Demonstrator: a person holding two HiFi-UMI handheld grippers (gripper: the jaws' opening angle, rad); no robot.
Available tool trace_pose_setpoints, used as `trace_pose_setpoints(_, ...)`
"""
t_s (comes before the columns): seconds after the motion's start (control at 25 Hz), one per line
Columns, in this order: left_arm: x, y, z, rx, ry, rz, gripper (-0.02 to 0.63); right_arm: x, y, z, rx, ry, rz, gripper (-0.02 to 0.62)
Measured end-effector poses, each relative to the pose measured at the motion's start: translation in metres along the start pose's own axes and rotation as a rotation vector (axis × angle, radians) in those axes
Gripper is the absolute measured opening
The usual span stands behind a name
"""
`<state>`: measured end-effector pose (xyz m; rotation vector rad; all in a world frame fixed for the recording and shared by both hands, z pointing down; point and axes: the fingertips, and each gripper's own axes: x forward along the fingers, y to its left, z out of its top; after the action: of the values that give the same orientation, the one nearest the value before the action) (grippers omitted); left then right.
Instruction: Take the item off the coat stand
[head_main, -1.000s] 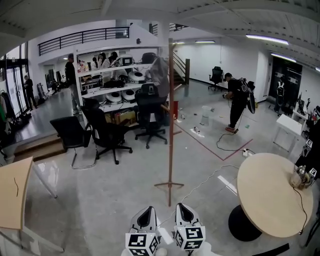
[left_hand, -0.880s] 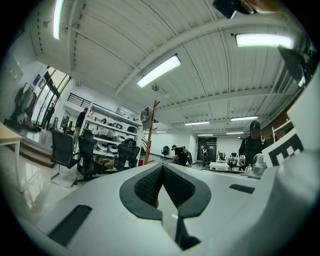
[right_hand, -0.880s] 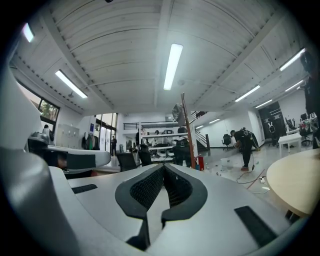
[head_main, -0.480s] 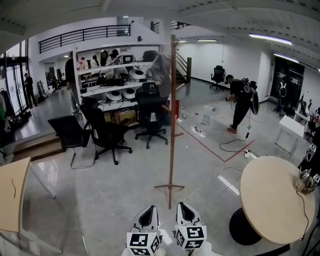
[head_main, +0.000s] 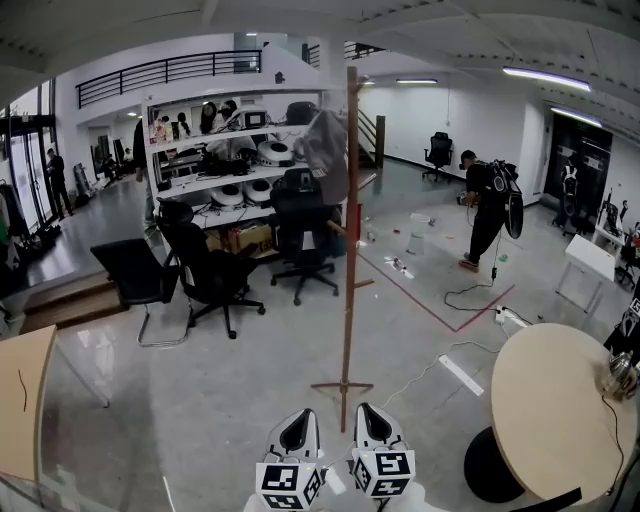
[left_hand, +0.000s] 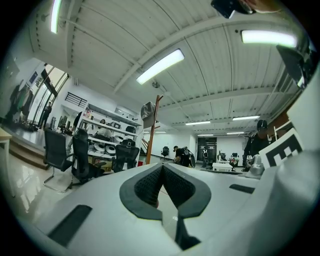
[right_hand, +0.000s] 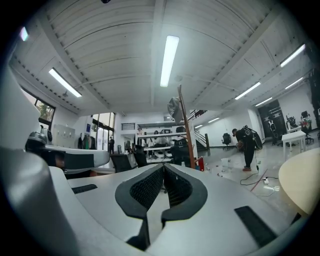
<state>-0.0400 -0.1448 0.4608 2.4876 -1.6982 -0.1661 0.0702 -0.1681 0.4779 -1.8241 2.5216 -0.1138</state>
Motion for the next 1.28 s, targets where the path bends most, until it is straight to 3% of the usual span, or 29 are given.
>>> trace_pose_setpoints(0.44,0.079,0.046,0.011,0.002,-0.026,-0.010,-0.012,0.091,-0.010,0.006,-0.005,-0.016,0.006,0.009)
trace_pose_setpoints(1.28,0.149,0.077,0.007,-0.010,0.002,-0.046,-0.012,0.163,-0.030,0.014,-0.023,-0.024,-0.025,0.009)
